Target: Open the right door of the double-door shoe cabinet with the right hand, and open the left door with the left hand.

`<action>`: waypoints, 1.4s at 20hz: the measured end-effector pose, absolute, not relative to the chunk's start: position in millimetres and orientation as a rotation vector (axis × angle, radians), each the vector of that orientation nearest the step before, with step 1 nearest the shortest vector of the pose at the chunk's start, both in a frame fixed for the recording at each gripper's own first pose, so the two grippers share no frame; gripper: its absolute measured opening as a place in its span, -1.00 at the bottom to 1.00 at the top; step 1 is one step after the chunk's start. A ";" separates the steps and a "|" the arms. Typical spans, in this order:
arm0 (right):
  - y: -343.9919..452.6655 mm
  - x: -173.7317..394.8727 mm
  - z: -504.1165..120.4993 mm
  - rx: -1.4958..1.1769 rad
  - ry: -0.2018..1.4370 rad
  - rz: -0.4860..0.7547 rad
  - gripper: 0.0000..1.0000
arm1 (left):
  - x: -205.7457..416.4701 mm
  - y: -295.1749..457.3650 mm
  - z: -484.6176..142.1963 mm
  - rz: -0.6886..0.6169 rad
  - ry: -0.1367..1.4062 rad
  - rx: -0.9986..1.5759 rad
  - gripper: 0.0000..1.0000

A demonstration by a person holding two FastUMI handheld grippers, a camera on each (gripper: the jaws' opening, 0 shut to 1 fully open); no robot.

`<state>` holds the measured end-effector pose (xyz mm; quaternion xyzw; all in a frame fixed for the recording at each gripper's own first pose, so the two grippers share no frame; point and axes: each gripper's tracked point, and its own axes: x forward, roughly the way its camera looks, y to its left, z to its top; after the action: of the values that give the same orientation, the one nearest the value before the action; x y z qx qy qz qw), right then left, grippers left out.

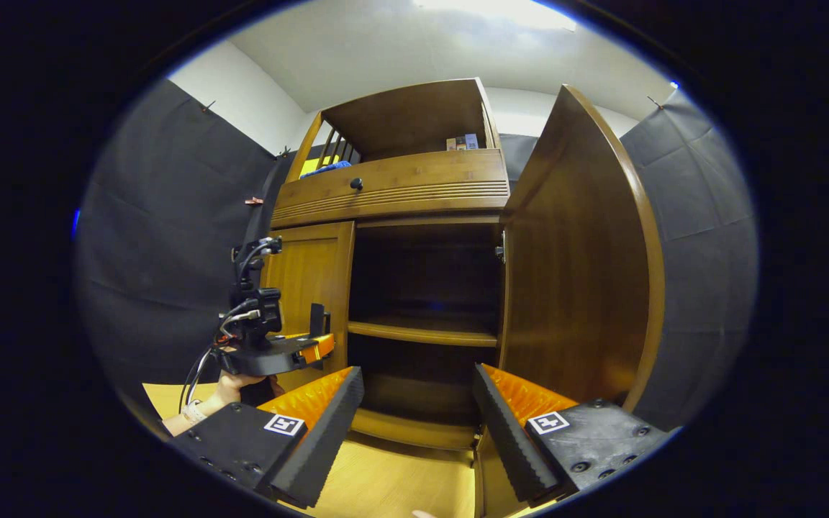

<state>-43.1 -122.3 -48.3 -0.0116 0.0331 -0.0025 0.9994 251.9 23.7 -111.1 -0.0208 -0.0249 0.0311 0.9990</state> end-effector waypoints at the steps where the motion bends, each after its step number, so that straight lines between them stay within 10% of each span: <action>1: -122.2 -42.3 -50.0 -0.029 0.069 -0.006 0.97 | 244.8 23.7 -107.3 0.066 -0.067 -0.028 -0.19; 28: -65.4 -71.2 -41.8 -0.042 0.080 0.034 0.94 | 101.9 77.1 -99.9 0.044 -0.035 -0.063 -0.43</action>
<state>-71.2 -65.4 -41.8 -0.0210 0.0402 0.0170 0.9988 101.9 77.1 -99.9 -0.0316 -0.0176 0.0221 0.9991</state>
